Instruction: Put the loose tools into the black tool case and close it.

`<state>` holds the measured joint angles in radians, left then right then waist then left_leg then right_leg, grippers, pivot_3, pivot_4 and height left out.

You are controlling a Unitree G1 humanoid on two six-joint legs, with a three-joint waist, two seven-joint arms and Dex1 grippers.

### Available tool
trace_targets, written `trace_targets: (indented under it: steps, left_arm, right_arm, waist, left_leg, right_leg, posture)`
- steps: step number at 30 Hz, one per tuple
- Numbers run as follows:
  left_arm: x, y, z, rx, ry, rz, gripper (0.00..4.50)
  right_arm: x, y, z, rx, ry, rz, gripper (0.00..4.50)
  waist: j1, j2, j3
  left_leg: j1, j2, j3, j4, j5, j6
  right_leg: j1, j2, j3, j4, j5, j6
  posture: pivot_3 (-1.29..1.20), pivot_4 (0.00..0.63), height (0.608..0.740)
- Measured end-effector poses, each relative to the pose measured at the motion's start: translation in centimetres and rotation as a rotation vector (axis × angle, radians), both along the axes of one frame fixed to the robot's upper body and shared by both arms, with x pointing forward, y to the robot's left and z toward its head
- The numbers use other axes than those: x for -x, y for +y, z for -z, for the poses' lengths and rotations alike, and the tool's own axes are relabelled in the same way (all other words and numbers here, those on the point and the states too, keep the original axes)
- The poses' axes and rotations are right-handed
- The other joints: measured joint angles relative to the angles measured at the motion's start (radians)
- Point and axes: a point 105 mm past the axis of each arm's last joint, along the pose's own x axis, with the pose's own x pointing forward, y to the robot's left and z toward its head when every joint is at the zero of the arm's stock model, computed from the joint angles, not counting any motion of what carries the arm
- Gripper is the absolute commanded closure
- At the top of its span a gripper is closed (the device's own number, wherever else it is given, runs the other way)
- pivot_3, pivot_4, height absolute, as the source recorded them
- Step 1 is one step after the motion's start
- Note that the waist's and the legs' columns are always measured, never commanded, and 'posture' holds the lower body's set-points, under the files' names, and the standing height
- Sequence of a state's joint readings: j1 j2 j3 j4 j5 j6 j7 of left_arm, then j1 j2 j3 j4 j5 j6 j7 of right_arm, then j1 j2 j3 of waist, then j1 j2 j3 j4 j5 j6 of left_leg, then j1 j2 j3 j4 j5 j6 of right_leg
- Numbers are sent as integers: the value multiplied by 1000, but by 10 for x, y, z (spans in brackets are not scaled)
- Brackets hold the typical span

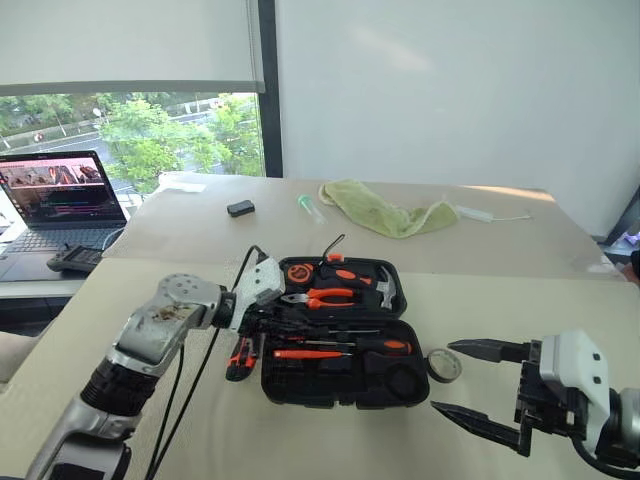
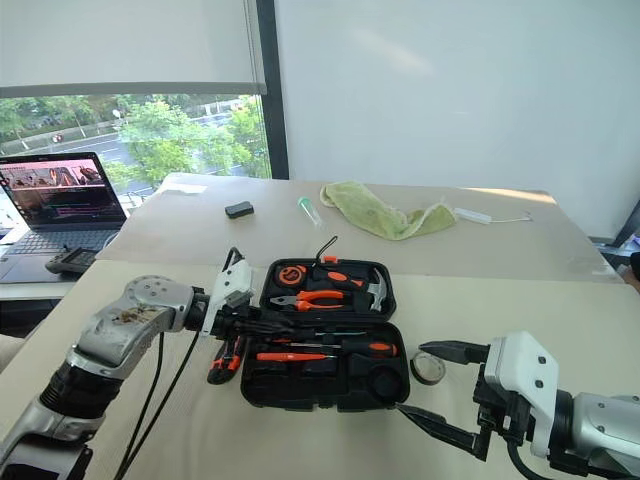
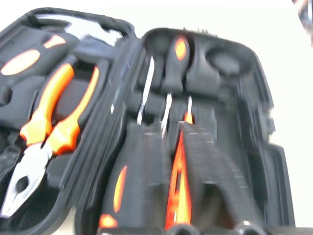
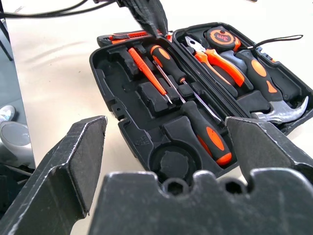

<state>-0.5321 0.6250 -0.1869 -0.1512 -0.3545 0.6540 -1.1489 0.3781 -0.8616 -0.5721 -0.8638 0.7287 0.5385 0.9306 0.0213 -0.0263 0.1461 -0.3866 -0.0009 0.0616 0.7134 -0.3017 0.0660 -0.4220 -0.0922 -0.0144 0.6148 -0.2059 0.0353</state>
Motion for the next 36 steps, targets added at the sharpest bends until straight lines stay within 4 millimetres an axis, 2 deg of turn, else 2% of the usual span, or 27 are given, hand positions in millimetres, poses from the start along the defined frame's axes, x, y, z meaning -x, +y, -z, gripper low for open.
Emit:
trace_targets:
  steps: [6,10,15,17,22,24,26,29,32,34,36]
  left_arm:
    - [3,-12,26,93,48,-79,4424]
    - [7,-12,43,70,35,-96,4424]
    - [15,-11,50,52,-28,-45,4424]
    - [19,-14,58,33,-37,-20,4424]
    - [14,-17,66,32,-53,-20,4424]
    - [11,-17,68,36,-36,-31,4424]
    - [11,-16,66,64,3,-49,4424]
    - [17,-10,59,153,121,-68,4424]
    - [14,4,43,284,334,-150,4424]
    - [9,11,27,322,380,-181,4424]
    - [8,12,19,311,381,-193,4424]
  right_arm:
    - [-1,0,0,0,-4,13,0]
    - [1,1,1,2,-1,12,0]
    - [2,0,2,5,5,16,0]
    - [2,0,2,6,5,17,0]
    - [2,-1,2,7,7,20,0]
    - [3,-1,2,8,8,19,0]
    - [3,-1,2,8,8,18,0]
    - [3,-1,2,9,8,18,0]
    - [3,-1,2,10,10,16,0]
    - [2,-1,2,12,8,14,0]
    - [1,-1,1,13,6,9,0]
  waist:
    - [1,0,0]
    - [1,0,0]
    - [1,4,-3]
    - [2,6,-6]
    - [2,12,-12]
    - [4,12,-13]
    - [3,13,-14]
    - [-6,13,-14]
    - [-10,9,-11]
    - [-9,8,-10]
    - [-7,8,-10]
  left_leg:
    - [0,0,0,0,0,0]
    - [0,0,0,0,0,0]
    - [3,0,0,-1,-1,1]
    - [4,0,0,0,-1,1]
    - [13,1,0,-1,-1,1]
    - [19,2,0,-1,-1,2]
    - [19,3,0,-1,-1,2]
    - [18,4,0,-2,-1,2]
    - [14,6,0,-2,-1,1]
    - [9,6,0,-2,-1,0]
    - [5,2,0,-2,-1,0]
  right_leg:
    - [0,-1,0,0,0,0]
    - [0,-1,0,0,0,0]
    - [2,-2,1,0,0,0]
    - [3,-3,1,0,0,0]
    - [12,-3,2,-2,-1,-2]
    - [19,-3,1,-3,-5,-7]
    - [18,-3,2,-3,-7,-2]
    - [17,-3,2,-1,-5,-4]
    - [12,1,0,0,-3,-2]
    - [7,1,0,0,-3,-2]
    - [3,0,1,0,-2,-1]
  posture:
    - [0,150,740]
    - [0,150,740]
    - [0,150,740]
    - [0,150,740]
    - [0,150,740]
    - [0,150,740]
    - [0,150,740]
    - [0,150,740]
    - [0,150,740]
    - [0,150,740]
    - [0,150,740]
